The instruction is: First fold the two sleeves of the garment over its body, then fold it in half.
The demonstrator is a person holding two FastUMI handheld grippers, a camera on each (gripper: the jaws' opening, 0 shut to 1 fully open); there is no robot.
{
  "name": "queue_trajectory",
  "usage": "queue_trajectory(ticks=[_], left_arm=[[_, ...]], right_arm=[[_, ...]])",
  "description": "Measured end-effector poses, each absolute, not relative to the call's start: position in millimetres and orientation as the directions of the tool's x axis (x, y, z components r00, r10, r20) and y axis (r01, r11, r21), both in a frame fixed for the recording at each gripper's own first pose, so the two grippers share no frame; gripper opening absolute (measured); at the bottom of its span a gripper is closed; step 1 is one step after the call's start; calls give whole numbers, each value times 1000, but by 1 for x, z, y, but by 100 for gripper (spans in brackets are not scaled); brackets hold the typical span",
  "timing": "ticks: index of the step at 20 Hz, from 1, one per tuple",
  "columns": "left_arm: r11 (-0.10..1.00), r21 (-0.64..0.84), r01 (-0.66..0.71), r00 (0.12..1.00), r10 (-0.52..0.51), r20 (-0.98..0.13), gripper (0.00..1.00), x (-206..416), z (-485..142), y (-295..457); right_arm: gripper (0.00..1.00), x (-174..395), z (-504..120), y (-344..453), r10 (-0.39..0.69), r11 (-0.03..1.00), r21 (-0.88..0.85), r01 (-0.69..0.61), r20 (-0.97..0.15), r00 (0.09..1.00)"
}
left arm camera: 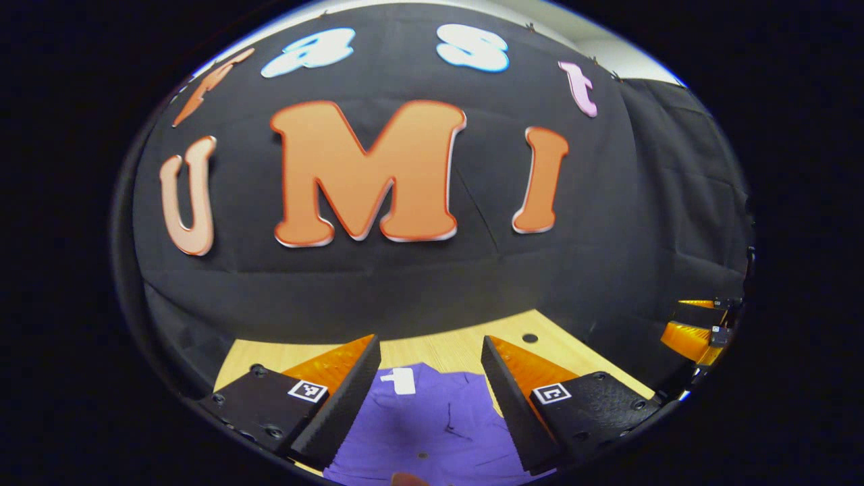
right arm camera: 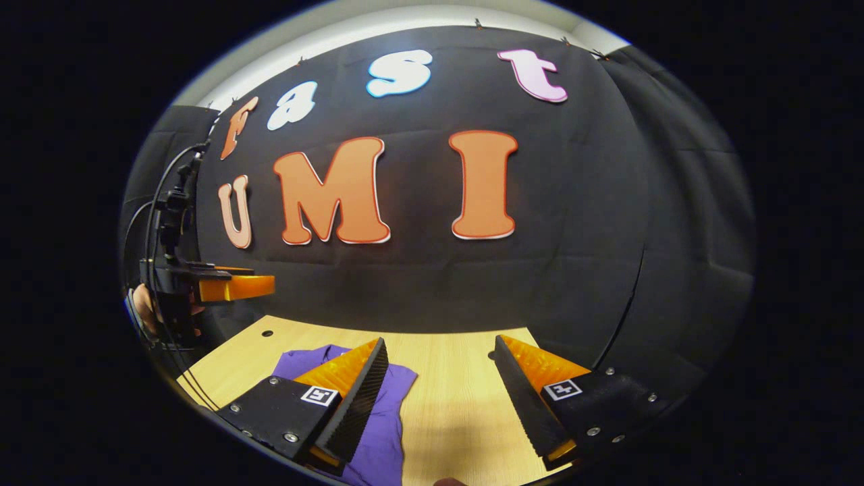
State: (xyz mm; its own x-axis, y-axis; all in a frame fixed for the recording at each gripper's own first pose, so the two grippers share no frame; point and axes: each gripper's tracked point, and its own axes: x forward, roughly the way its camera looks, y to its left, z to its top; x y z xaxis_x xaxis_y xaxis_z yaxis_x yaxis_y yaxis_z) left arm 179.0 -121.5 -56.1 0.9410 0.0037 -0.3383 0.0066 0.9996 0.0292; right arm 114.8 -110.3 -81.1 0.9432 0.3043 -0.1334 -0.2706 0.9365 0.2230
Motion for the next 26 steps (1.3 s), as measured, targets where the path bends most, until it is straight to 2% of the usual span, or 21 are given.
queue_trajectory(ticks=[5,12,16,19,23,24,26], left_arm=[[996,25,-88,988,90,-129,95,130,3,-92],[969,102,-226,974,221,53,91,40,26,-44],[951,137,-277,956,258,142,91,-6,27,-30],[943,158,-294,954,280,104,91,-27,7,-15],[948,89,-307,952,304,40,91,-46,-19,9],[953,69,-296,955,295,17,92,-43,-41,-19],[955,88,-285,958,286,-6,94,-58,-51,-12]], right_arm=[[94,112,-52,-85,341,920,207,-334,0,940],[94,91,-56,-49,416,896,151,-418,49,908],[94,85,-68,-40,388,912,124,-391,50,920],[94,69,-82,-26,401,907,138,-398,1,916],[94,41,-98,-28,331,935,155,-320,-51,942],[94,33,-103,-27,320,939,160,-305,-77,944],[94,18,-113,-25,304,946,152,-286,-110,946]])
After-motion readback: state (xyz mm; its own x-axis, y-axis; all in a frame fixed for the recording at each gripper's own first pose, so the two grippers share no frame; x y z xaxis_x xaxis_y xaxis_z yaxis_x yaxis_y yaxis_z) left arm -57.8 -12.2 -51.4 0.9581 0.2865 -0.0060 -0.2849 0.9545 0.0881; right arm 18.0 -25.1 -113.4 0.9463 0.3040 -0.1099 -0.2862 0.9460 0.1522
